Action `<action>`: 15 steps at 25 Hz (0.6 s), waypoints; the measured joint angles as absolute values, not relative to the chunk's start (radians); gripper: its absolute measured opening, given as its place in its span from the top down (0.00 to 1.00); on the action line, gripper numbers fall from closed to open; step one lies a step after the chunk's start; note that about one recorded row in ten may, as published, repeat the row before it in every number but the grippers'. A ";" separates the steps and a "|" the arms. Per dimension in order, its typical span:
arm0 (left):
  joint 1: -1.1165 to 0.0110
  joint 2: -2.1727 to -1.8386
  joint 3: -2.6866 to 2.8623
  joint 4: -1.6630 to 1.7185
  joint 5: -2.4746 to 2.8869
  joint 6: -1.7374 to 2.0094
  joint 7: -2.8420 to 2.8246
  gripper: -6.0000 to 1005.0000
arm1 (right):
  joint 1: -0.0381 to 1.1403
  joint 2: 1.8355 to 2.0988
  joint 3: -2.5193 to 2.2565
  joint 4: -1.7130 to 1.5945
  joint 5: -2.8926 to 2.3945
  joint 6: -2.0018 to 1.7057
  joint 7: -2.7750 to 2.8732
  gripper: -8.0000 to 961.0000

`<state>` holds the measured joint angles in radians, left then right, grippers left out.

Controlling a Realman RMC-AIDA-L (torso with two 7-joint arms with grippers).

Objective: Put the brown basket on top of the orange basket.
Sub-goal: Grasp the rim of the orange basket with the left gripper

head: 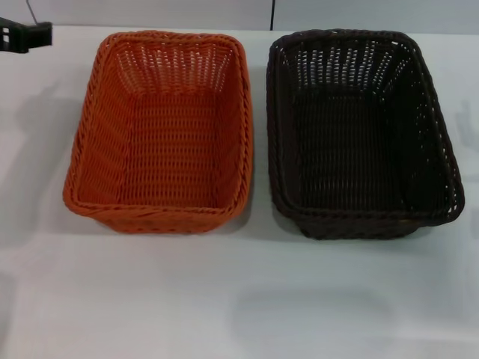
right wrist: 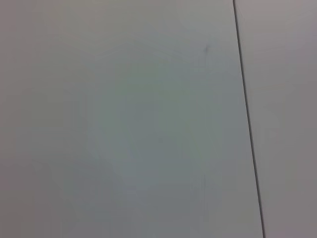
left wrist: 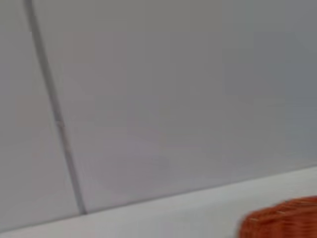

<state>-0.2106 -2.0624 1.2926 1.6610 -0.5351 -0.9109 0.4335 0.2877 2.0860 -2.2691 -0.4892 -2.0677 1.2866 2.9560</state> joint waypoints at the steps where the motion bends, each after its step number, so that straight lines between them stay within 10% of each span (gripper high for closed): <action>1: -0.211 -2.060 1.291 1.663 -0.562 -0.928 0.432 0.26 | 0.287 2.086 -2.268 -0.487 -2.067 1.285 2.956 0.18; 15: -0.195 -2.062 1.333 1.534 -0.715 -0.975 0.432 0.27 | 0.291 2.084 -2.264 -0.480 -2.052 1.284 2.956 0.18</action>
